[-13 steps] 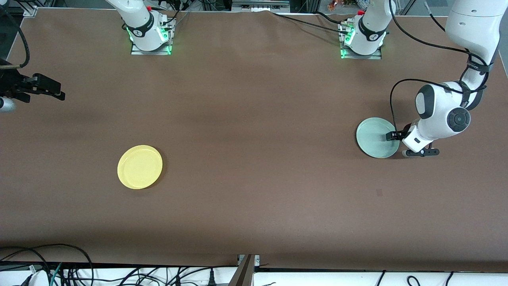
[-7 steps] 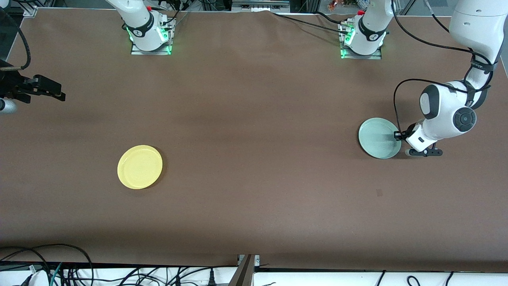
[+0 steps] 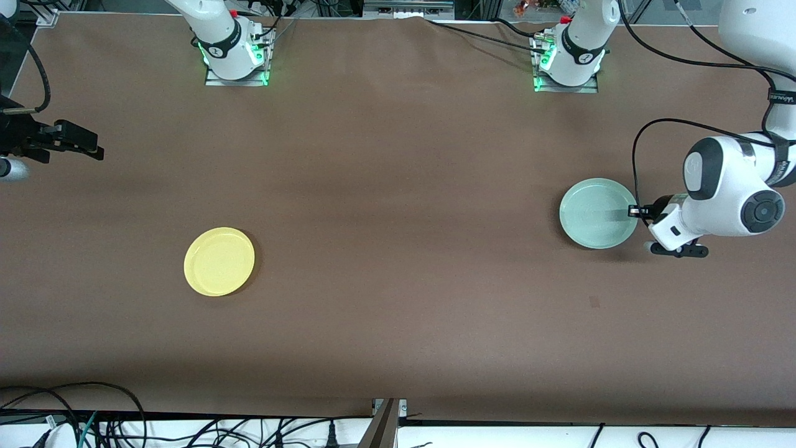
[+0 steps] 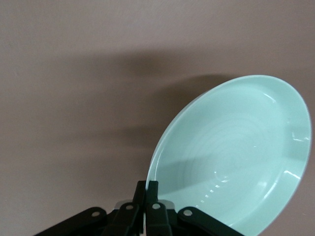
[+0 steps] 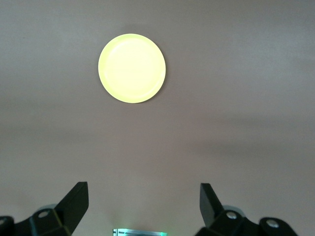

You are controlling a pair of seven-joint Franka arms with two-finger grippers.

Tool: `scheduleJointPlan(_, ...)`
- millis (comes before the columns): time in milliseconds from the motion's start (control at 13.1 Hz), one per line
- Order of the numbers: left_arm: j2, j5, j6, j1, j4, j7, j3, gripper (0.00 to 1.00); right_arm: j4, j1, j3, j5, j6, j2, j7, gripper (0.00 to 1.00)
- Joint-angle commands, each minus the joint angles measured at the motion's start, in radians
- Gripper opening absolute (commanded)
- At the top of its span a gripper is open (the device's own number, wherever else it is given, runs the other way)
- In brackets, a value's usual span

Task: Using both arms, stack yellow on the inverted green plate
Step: 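Grasp the green plate rim with the left gripper and tilt it up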

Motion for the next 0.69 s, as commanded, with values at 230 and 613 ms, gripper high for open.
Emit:
scheduleJointPlan(230, 0.007, 0.086, -0.148, -0.094, 0.158, -0.036, 0.001, 0.00, 0.016, -0.005, 0.000, -0.060, -0.004, 0.045, 0.005, 1.00)
scheduleJointPlan(613, 0.007, 0.162, -0.218, -0.235, 0.239, -0.129, 0.000, 0.00, 0.012, -0.019, 0.000, -0.071, -0.007, 0.114, 0.005, 1.00)
